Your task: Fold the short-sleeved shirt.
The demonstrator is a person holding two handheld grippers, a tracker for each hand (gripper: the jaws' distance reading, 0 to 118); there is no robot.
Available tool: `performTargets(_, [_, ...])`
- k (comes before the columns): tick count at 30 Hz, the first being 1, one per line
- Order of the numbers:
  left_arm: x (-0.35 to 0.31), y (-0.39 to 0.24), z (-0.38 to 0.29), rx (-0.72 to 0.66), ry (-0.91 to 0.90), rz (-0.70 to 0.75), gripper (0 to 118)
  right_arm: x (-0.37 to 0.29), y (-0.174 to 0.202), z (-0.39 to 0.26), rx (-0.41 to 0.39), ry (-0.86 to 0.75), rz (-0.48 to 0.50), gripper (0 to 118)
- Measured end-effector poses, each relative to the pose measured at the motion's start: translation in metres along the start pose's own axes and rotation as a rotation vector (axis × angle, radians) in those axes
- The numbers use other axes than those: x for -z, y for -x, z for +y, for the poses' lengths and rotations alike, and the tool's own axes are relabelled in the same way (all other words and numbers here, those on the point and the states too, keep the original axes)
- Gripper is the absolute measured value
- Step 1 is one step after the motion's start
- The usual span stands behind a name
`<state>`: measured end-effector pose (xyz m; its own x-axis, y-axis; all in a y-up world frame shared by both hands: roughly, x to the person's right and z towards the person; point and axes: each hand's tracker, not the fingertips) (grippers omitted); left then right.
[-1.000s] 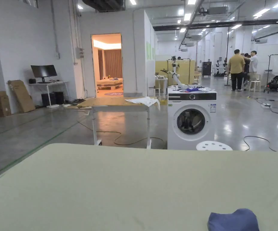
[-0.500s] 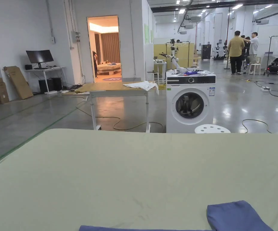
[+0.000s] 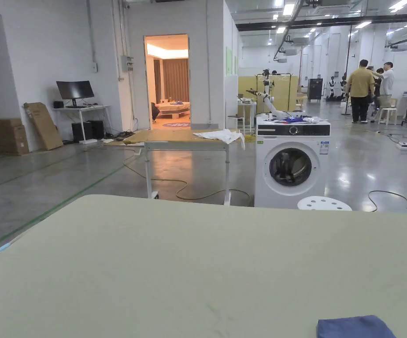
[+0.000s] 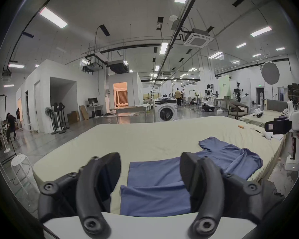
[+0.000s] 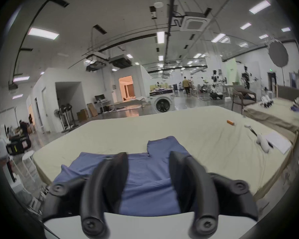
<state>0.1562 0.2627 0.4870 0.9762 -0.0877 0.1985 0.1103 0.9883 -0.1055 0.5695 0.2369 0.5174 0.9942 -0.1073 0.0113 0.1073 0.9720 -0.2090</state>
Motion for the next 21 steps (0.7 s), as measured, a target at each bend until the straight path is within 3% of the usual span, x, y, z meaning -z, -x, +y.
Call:
performTargets(2, [-0.006,-0.003,0.002,0.019,0.002,-0.001,47,-0.001,0.005,-0.002,-0.018,0.007,-0.002,18])
performTargets(3, [-0.009,-0.004,0.003,0.027,0.002,-0.004,30,-0.001,0.007,-0.003,-0.02,0.011,0.002,7])
performTargets(5, [-0.013,-0.004,0.002,0.037,-0.006,-0.012,5,-0.003,0.008,-0.004,-0.016,0.015,0.016,3])
performTargets(6, [-0.014,-0.006,0.002,0.045,-0.011,-0.01,1,-0.002,0.009,-0.005,-0.014,0.015,0.02,0])
performTargets(13, [0.005,0.009,0.0,-0.044,0.032,0.023,0,0.011,0.013,-0.007,-0.016,0.01,0.039,0])
performTargets(21, [0.067,0.033,-0.009,-0.115,0.195,-0.079,0,0.025,0.013,-0.014,-0.027,0.06,0.049,0])
